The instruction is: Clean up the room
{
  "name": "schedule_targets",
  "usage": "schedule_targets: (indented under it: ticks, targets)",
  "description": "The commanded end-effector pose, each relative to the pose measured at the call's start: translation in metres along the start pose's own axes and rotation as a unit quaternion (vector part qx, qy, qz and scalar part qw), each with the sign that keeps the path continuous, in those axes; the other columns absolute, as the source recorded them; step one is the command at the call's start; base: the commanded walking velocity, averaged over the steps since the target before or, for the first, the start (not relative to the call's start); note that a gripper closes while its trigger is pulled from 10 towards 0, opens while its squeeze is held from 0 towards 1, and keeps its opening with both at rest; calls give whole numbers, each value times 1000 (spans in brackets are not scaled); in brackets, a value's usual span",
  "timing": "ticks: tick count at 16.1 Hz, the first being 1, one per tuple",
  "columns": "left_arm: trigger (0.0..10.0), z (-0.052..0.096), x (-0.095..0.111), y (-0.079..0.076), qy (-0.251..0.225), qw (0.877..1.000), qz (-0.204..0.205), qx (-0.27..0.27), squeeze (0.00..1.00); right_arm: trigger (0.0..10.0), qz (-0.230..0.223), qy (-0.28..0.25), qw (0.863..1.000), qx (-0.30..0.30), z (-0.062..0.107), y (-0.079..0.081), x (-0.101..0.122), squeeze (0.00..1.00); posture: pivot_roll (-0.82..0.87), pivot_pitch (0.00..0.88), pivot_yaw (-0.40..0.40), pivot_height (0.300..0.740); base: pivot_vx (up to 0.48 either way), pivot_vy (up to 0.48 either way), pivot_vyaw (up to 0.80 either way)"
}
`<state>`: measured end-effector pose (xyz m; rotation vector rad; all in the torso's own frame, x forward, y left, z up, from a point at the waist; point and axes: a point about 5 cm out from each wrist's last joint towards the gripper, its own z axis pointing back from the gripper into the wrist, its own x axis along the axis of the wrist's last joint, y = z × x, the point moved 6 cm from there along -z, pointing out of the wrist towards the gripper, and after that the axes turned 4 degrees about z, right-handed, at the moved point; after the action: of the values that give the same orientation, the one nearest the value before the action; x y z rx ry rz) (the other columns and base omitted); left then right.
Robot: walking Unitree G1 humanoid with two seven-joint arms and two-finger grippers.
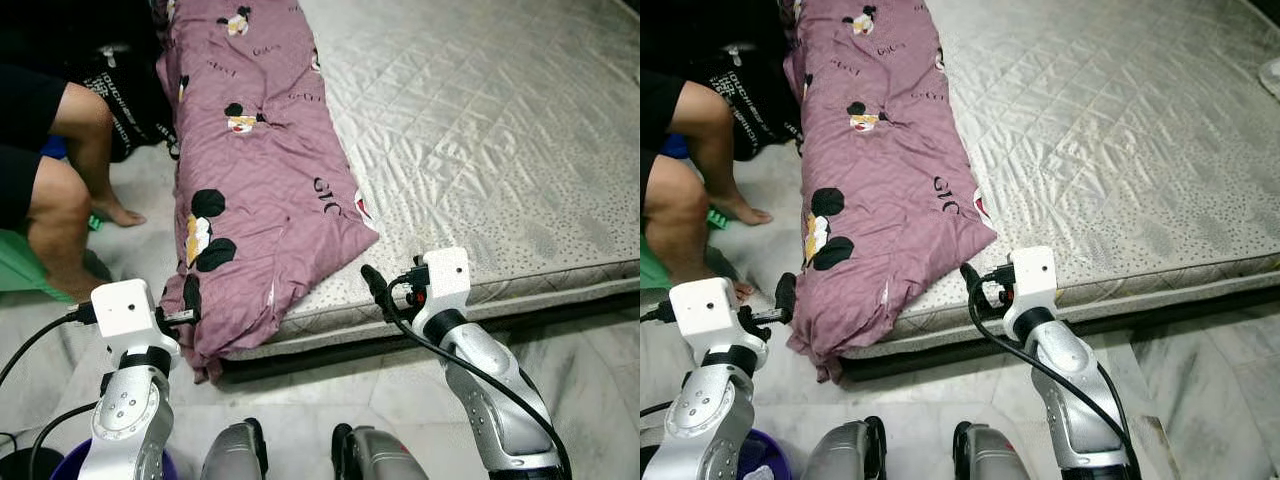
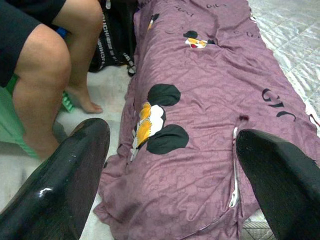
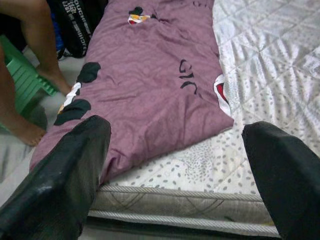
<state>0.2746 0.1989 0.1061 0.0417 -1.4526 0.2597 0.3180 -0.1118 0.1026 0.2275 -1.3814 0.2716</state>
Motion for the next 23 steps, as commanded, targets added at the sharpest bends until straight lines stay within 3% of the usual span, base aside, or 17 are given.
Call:
schedule_targets:
  ticks: [1, 7, 14, 23]
  targets:
    - [10000, 3, -2, 2, 10, 1000, -1, 3, 0, 10000, -6, 3, 1000, 4, 4, 3, 0, 0, -1, 248, 4, 724, 0, 0, 0]
    - [10000, -1, -3, 1, 15, 1000, 4, 6, 0, 10000, -17, 7, 1000, 7, 2, 3, 1, 0, -2, 243, 1, 724, 0, 0, 0]
    - [10000, -5, -3, 0, 13, 1000, 4, 6, 0, 10000, -17, 6, 1000, 8, -1, 2, 2, 0, -4, 230, -1, 639, 0, 0, 0]
    - [10000, -8, -2, 2, 11, 1000, 12, 12, 0, 10000, -14, 5, 1000, 13, -6, 2, 1, 0, -1, 208, -4, 639, 0, 0, 0]
